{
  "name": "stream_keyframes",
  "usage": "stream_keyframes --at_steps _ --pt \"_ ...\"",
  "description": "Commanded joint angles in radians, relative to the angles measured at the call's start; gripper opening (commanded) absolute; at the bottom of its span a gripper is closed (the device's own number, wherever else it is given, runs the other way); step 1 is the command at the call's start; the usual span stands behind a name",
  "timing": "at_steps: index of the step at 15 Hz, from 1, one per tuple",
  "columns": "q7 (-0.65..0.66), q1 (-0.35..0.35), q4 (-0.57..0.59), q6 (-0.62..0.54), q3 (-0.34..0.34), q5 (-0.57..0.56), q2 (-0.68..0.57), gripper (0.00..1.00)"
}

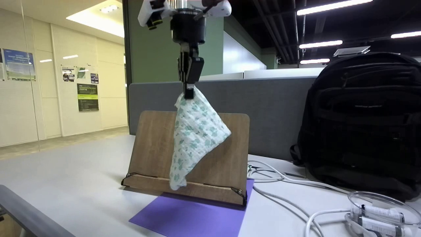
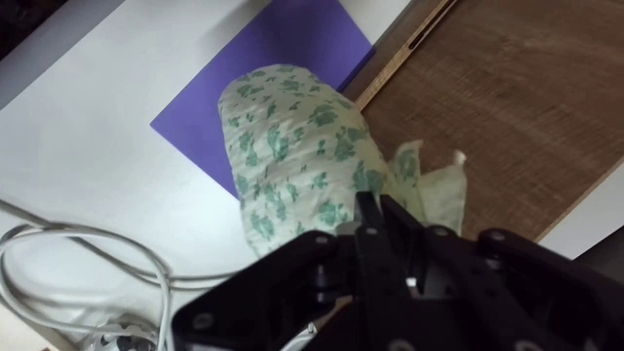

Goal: Get the kitchen towel from the wooden board and place it on the table

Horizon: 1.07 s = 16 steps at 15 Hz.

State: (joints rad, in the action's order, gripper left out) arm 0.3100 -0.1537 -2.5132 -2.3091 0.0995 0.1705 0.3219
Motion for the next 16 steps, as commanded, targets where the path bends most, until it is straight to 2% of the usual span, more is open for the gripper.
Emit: stream_keyframes --at_steps 1,3,4,6,10,14,16 --pt "-0.014 0.028 0.024 0.001 0.008 0.097 -0.082 0.02" --pt "-0.034 0.039 0.035 0.011 0.010 0.147 -0.126 0.02" --pt "-0.045 0.043 0.041 0.017 0.011 0.171 -0.144 0.31" --pt "-0.063 0.047 0.048 0.023 0.011 0.205 -0.170 0.37" --pt "-0.094 0.048 0.052 0.031 0.008 0.232 -0.190 0.65" --pt "-0.123 0.050 0.049 0.041 -0.005 0.165 -0.184 0.93" --pt "-0.129 0.050 0.047 0.036 -0.009 0.126 -0.176 1.00"
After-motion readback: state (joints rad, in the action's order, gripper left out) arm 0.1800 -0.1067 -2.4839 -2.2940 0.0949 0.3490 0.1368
